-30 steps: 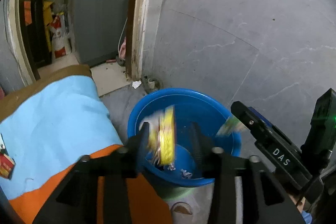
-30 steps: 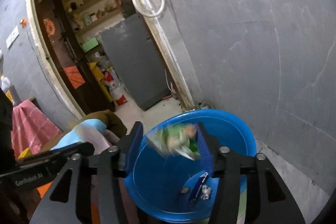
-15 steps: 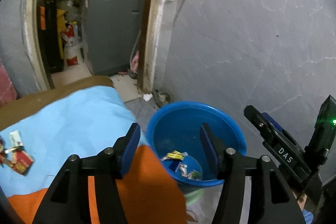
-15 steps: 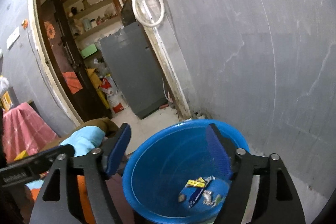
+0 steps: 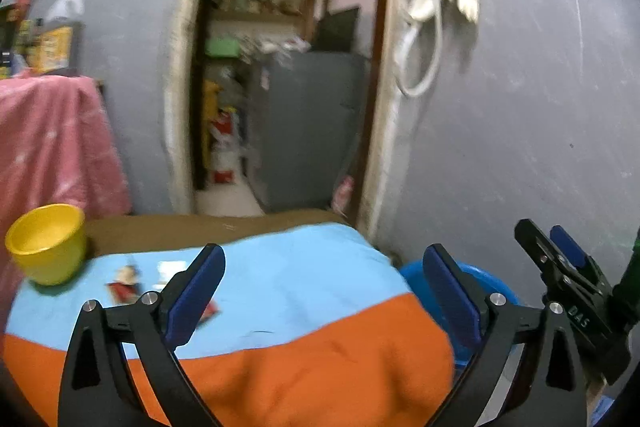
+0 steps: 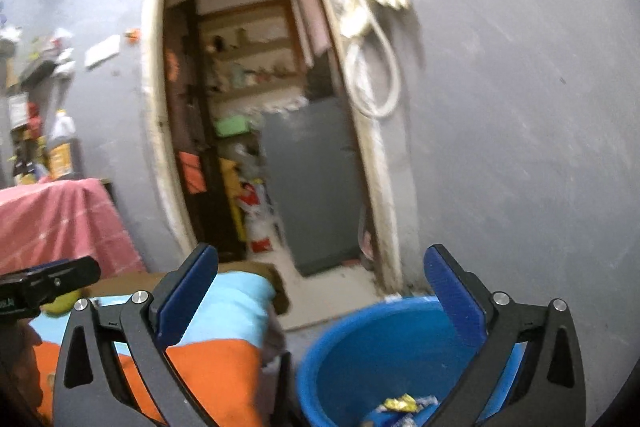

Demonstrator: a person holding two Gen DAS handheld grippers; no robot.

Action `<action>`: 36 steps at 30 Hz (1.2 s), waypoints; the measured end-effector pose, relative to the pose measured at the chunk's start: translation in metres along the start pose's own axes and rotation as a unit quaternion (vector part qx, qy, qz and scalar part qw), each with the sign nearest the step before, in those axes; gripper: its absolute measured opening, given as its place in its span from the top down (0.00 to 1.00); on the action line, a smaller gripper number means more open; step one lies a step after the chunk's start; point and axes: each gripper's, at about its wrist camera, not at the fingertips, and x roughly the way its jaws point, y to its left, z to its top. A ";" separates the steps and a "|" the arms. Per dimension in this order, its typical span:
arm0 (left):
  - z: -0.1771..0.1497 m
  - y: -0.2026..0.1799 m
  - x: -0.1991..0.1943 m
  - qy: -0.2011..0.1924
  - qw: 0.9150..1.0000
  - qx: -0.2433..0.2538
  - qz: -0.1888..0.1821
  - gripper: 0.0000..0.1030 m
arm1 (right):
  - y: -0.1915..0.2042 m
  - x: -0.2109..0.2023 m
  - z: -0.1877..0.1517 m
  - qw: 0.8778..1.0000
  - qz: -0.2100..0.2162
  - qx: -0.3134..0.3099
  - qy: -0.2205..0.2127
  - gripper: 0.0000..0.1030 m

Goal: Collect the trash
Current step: 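Bring both tools back over the table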

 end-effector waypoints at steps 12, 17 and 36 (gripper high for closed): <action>-0.028 0.071 -0.083 -0.059 0.989 -0.037 0.128 0.03 | 0.076 -0.029 -0.002 0.989 0.114 -0.058 -0.080 0.00; -0.046 0.083 -0.109 -0.070 0.983 -0.030 0.169 0.03 | 0.102 -0.037 -0.008 0.981 0.146 -0.088 -0.094 0.00; -0.094 0.105 -0.104 0.067 0.990 -0.040 0.121 0.03 | 0.158 -0.010 -0.073 0.955 0.186 -0.218 0.078 0.00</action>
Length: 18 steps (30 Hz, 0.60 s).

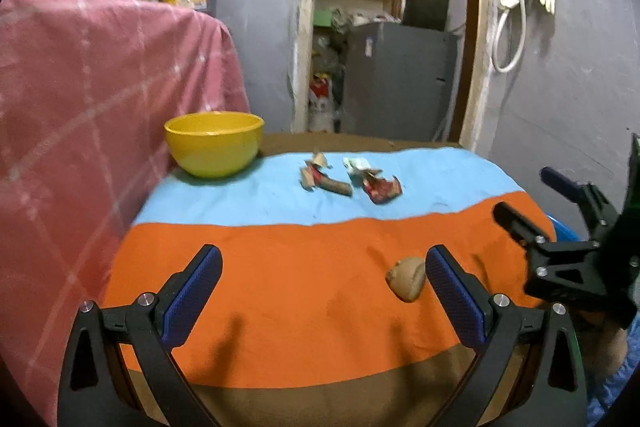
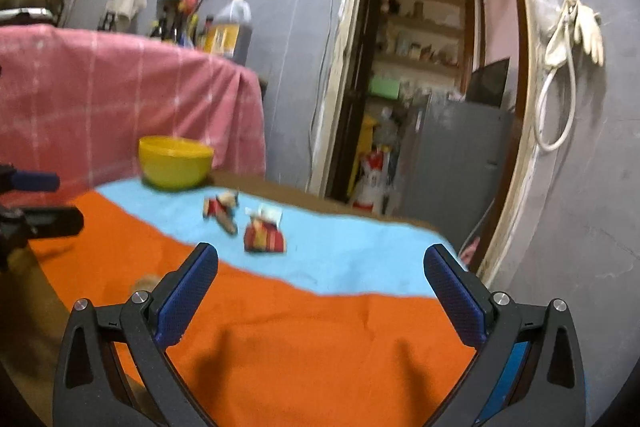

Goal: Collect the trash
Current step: 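Bring both tools back over the table, then grasp the brown potato lump with the left tool while the right tool approaches the red wrapper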

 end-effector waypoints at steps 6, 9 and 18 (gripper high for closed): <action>-0.001 -0.007 0.019 0.054 0.998 0.010 -0.029 0.04 | -0.008 0.011 -0.010 0.999 0.004 0.022 0.043 0.00; -0.001 -0.012 0.027 0.078 0.996 0.016 -0.041 0.09 | -0.015 0.014 -0.012 0.997 0.006 0.042 0.057 0.00; -0.003 -0.022 0.057 0.148 0.985 0.014 -0.088 0.45 | -0.024 0.027 -0.014 0.993 0.007 0.069 0.091 0.00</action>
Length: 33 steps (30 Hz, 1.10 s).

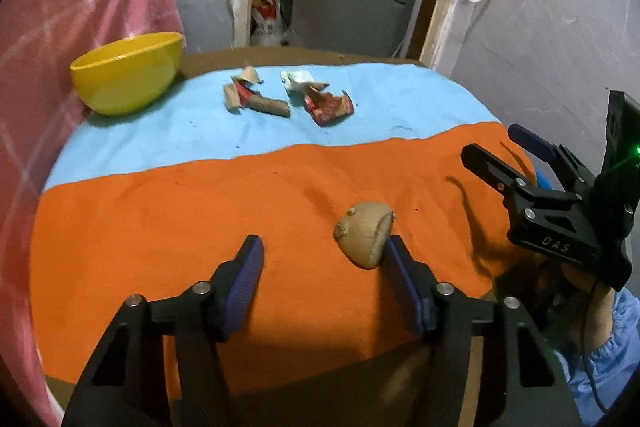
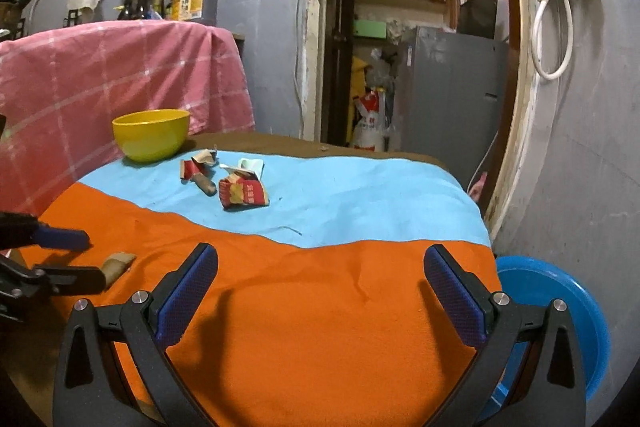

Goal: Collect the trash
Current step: 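Grasp the brown potato lump with the left tool while the right tool approaches the red wrapper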

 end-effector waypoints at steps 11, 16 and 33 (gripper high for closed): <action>0.005 -0.012 0.010 0.008 0.999 0.034 -0.016 0.79 | -0.006 0.018 0.009 0.999 0.016 0.041 0.026 0.00; 0.013 0.003 0.009 -0.003 1.000 0.000 -0.007 0.79 | -0.008 0.030 0.012 0.997 0.031 0.066 0.040 0.00; 0.049 0.081 0.013 -0.052 0.994 -0.083 0.052 0.80 | 0.013 0.075 0.041 0.991 0.068 0.073 0.093 0.00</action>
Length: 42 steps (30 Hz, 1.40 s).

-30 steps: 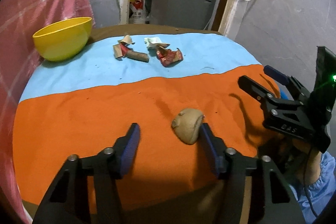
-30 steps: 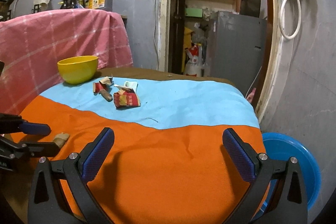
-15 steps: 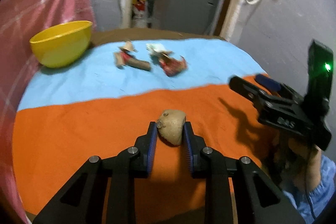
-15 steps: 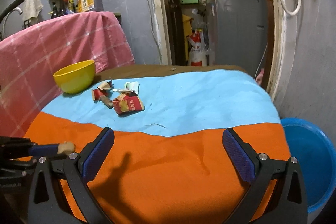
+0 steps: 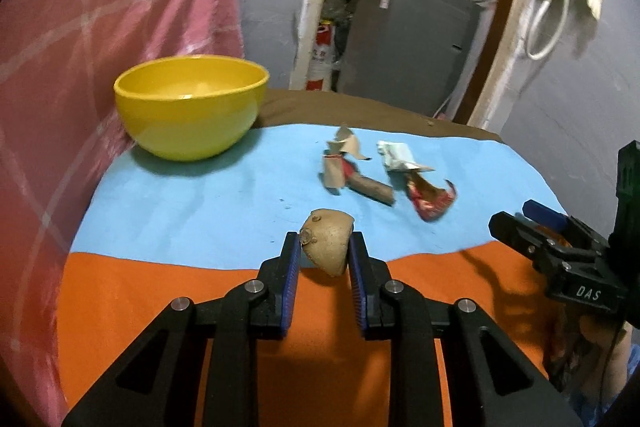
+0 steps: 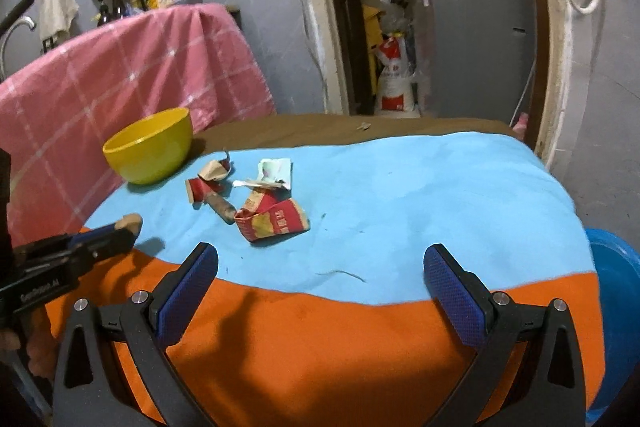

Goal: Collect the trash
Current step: 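Grasp the brown potato lump with the left tool while the right tool approaches the red wrapper, then close the right tool on the red snack wrapper and lift it, then carry the red wrapper and potato lump over the bucket with both tools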

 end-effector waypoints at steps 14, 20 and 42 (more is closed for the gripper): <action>-0.006 0.031 0.006 0.035 0.996 -0.071 -0.036 0.80 | 0.016 0.064 0.029 0.993 0.037 -0.007 0.114 0.40; -0.006 0.031 0.004 0.035 0.996 -0.070 -0.034 0.80 | 0.026 0.063 0.025 0.993 0.024 -0.033 0.114 0.56; -0.001 -0.034 -0.047 -0.087 0.994 -0.031 -0.067 0.81 | 0.000 -0.067 -0.017 0.992 0.001 -0.017 -0.125 0.57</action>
